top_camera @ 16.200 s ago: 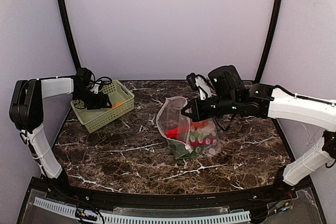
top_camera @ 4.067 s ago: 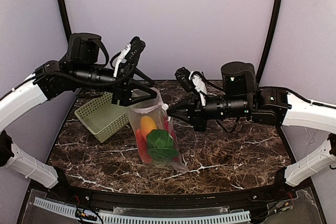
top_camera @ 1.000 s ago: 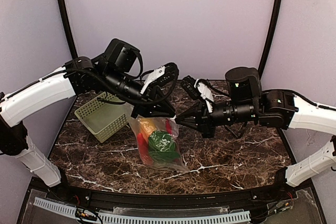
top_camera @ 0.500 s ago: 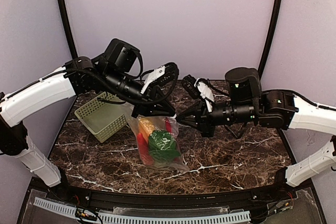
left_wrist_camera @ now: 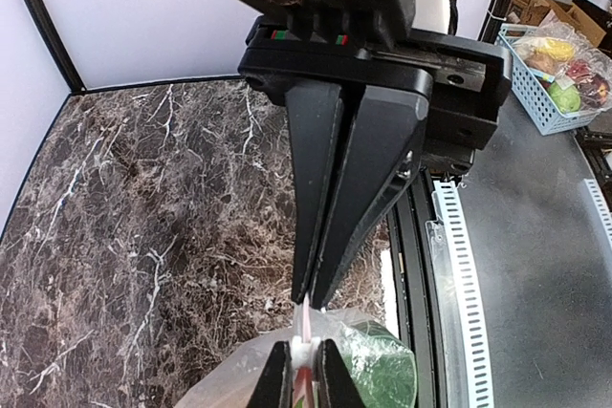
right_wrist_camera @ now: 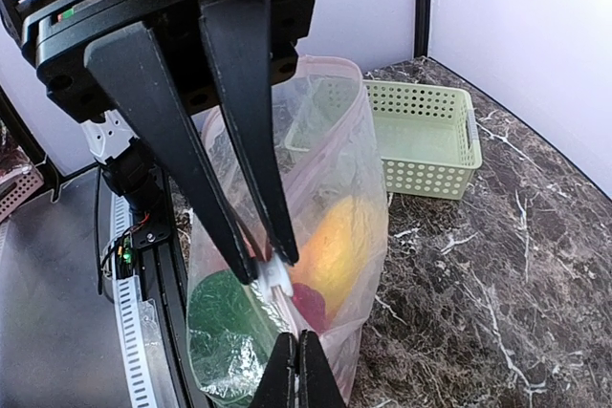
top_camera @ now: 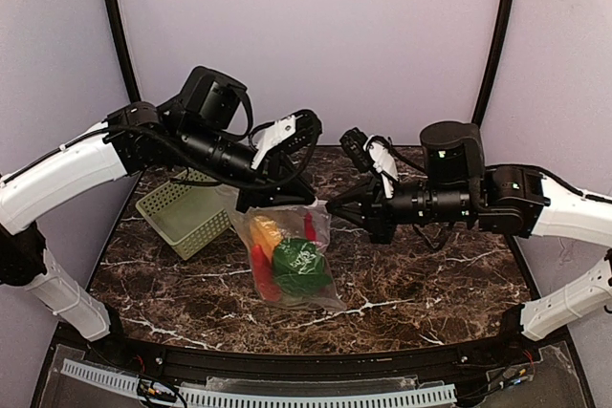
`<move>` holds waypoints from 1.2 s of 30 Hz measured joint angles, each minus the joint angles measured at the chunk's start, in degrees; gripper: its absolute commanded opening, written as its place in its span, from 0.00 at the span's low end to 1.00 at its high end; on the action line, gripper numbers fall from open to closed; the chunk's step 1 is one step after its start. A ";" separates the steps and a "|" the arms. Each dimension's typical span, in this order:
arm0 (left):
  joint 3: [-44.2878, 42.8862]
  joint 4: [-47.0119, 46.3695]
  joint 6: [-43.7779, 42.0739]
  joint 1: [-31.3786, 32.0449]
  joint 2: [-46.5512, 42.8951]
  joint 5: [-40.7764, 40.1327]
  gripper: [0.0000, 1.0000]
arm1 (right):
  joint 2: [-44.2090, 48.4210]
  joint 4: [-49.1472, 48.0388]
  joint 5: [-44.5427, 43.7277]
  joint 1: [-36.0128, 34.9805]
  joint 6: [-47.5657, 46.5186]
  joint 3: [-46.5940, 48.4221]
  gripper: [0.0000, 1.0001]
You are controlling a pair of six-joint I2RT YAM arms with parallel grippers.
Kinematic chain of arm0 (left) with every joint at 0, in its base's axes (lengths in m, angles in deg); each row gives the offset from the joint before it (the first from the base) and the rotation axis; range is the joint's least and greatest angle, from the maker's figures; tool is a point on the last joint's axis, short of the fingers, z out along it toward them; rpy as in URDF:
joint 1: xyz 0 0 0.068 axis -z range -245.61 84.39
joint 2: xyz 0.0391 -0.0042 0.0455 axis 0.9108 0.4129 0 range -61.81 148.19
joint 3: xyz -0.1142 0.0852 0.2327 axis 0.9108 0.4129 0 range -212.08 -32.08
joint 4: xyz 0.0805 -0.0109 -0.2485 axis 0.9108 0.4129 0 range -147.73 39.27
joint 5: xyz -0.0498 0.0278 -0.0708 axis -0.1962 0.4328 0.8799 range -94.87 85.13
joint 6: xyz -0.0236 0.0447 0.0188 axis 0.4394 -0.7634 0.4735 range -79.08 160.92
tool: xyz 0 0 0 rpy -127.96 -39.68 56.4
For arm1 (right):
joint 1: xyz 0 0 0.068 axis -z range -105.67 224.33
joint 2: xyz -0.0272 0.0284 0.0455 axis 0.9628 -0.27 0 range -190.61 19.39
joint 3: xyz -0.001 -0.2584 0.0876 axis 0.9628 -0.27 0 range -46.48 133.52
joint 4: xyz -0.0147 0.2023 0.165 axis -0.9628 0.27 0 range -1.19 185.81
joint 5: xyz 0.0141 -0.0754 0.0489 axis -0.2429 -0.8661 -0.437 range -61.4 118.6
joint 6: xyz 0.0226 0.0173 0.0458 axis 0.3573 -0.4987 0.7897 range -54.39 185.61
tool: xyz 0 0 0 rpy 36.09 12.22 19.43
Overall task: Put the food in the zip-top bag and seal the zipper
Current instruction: Zip the zipper of the food storage bag.
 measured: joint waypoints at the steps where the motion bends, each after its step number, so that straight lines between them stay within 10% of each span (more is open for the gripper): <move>1: 0.00 0.11 -0.17 -0.02 -0.17 -0.39 0.01 | 0.24 0.00 -0.28 0.04 0.02 -0.07 0.00; 36: 0.61 3.45 -0.59 -5.18 -2.40 -1.97 0.01 | 5.27 3.78 -11.61 4.76 5.22 -2.10 0.00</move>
